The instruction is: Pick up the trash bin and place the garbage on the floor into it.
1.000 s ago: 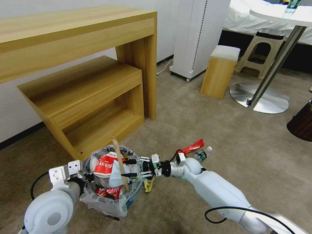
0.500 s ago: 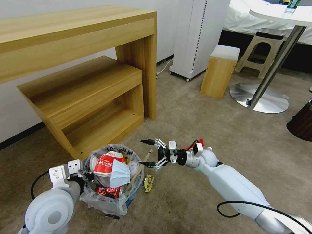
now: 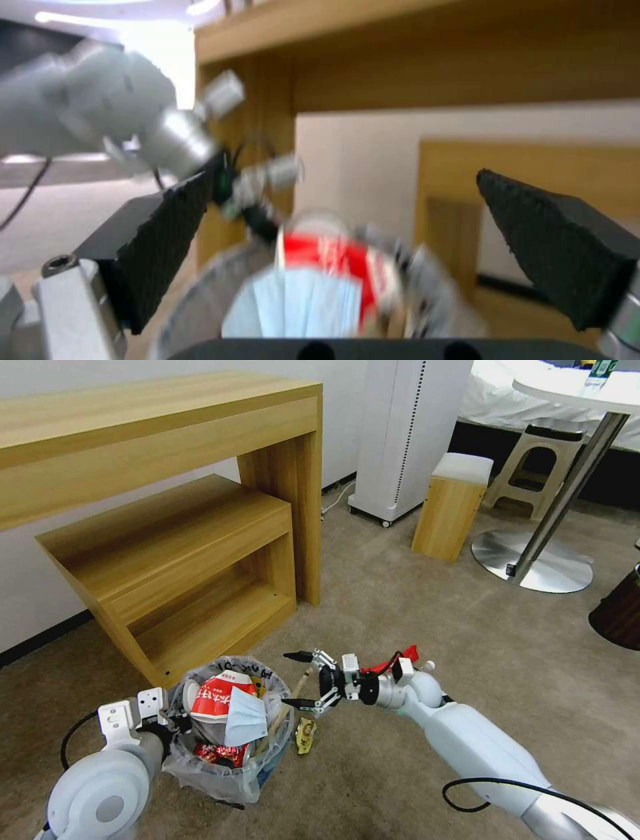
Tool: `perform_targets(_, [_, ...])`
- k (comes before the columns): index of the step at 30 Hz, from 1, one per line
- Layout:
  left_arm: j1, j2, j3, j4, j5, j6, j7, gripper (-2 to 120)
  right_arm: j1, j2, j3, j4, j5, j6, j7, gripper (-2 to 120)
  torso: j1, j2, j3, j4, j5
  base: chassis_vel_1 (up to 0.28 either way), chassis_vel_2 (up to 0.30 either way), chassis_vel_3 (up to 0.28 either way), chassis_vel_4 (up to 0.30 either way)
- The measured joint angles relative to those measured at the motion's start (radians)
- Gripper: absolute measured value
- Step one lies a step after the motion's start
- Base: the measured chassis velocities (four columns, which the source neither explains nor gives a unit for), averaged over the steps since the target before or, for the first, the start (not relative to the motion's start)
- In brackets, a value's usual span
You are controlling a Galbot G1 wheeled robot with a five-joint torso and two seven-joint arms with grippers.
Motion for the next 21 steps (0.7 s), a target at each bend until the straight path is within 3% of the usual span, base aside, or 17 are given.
perform_targets(2, [-0.004,-0.001,-0.002,0.010,-0.006,-0.001,-0.003,0,-0.052,-0.050,0.074,0.107,0.017,-0.018,0.109,100,0.000,0.000,0.000,-0.0003,-0.0001,0.000,0.000,0.000,0.000])
perform_targets(3, [-0.003,-0.004,-0.007,0.011,-0.011,-0.002,-0.006,0,-0.078,-0.074,0.113,0.161,0.007,-0.036,0.217,100,0.000,0.000,0.000,-0.0004,-0.0001,0.000,0.000,0.000,0.000])
perform_targets(4, [-0.003,-0.004,-0.007,0.011,-0.011,-0.002,-0.006,0,-0.078,-0.074,0.113,0.161,0.007,-0.036,0.217,100,0.000,0.000,0.000,-0.0004,-0.0001,0.000,0.000,0.000,0.000])
perform_targets(7, [0.009,-0.014,-0.027,0.007,-0.028,-0.003,-0.026,0,-0.168,-0.137,0.239,0.289,-0.183,-0.150,0.627,100,0.000,0.000,0.000,0.0002,0.0000,0.000,0.000,0.000,0.000])
perform_targets(8, [0.009,-0.014,-0.027,0.007,-0.028,-0.003,-0.026,0,-0.168,-0.137,0.239,0.289,-0.183,-0.150,0.627,100,0.000,0.000,0.000,0.0002,0.0000,0.000,0.000,0.000,0.000])
perform_targets(10, [0.005,-0.013,-0.031,0.005,-0.042,-0.002,-0.036,0,-0.244,-0.168,0.304,0.351,-0.255,-0.257,0.891,100,0.000,0.000,0.000,-0.0003,-0.0002,0.000,0.000,0.000,0.000])
perform_targets(11, [0.005,-0.013,-0.031,0.005,-0.042,-0.002,-0.036,0,-0.244,-0.168,0.304,0.351,-0.255,-0.257,0.891,100,0.000,0.000,0.000,-0.0003,-0.0002,0.000,0.000,0.000,0.000])
perform_targets(14, [0.005,-0.015,-0.033,-0.008,-0.050,0.001,-0.040,0,-0.354,-0.168,0.374,0.424,-0.208,-0.457,1.316,100,0.000,0.000,0.000,-0.0003,0.0000,0.000,0.000,0.000,0.000])
perform_targets(15, [0.005,-0.015,-0.033,-0.008,-0.050,0.001,-0.040,0,-0.354,-0.168,0.374,0.424,-0.208,-0.457,1.316,100,0.000,0.000,0.000,-0.0003,0.0000,0.000,0.000,0.000,0.000])
perform_targets(17, [0.005,-0.016,-0.034,-0.011,-0.051,0.002,-0.042,0,-0.421,-0.153,0.426,0.450,-0.153,-0.527,1.446,100,0.000,0.000,0.000,0.0000,0.0001,0.000,0.000,0.000,0.000])
perform_targets(18, [0.006,-0.016,-0.036,-0.011,-0.051,0.002,-0.041,0,-0.456,-0.146,0.456,0.458,-0.130,-0.538,1.463,100,0.000,0.000,0.000,-0.0001,0.0000,0.000,0.000,0.000,0.000])
perform_targets(21, [0.006,-0.015,-0.038,-0.012,-0.051,0.002,-0.038,0,-0.511,-0.137,0.494,0.460,-0.096,-0.523,1.432,100,0.000,0.000,0.000,-0.0004,0.0001,0.000,0.000,0.000,0.000])
